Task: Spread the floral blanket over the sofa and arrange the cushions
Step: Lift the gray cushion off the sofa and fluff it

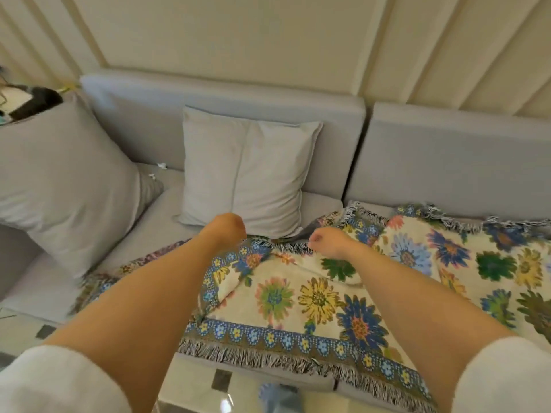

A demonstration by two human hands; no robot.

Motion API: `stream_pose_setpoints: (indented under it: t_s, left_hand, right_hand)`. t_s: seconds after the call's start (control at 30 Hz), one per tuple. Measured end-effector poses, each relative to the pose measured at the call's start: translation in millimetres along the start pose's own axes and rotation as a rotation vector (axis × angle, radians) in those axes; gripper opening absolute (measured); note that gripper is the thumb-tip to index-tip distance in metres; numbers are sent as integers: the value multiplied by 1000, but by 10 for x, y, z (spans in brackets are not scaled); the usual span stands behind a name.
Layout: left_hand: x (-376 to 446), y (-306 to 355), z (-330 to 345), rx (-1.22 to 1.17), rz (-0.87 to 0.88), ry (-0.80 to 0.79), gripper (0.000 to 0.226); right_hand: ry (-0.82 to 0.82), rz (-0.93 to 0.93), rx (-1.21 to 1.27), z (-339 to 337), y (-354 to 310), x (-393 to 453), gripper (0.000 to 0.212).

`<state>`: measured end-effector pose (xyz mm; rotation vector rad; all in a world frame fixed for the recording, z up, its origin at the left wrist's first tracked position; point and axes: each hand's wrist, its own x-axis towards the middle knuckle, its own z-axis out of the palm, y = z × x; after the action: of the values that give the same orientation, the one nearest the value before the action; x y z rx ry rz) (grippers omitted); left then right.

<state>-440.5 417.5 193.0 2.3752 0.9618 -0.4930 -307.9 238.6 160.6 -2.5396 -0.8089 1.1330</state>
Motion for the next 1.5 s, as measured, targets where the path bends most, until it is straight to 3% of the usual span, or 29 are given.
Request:
stream_pose_setpoints:
  t_s: [0.13,0.43,0.8,1.13,1.37,1.5]
  left_hand:
    - [505,-118,-367,-5,-27,1,33]
    - [1516,-775,-977,-75,-37,5,30]
    - [2548,-1335,-1549,-120,51,-32,24]
    - [3296,-1143,-1494,-155,60,-20,36]
    - [3770,-1036,-1370,-91,76,31,41]
    - [3913,-1121,-1350,7,84,55,44]
  right_hand:
    - [65,43,82,-254,-324,566,35]
    - [94,82,118,-462,-1256,1555,41]
    - [274,187,77,-620,-2114,2338,57]
    - [355,183,-153,-1066,-2026,3205,83]
    - [311,264,-357,-1277,-1726,3983,112]
    - [255,273,-371,-1014,-1597,4163,112]
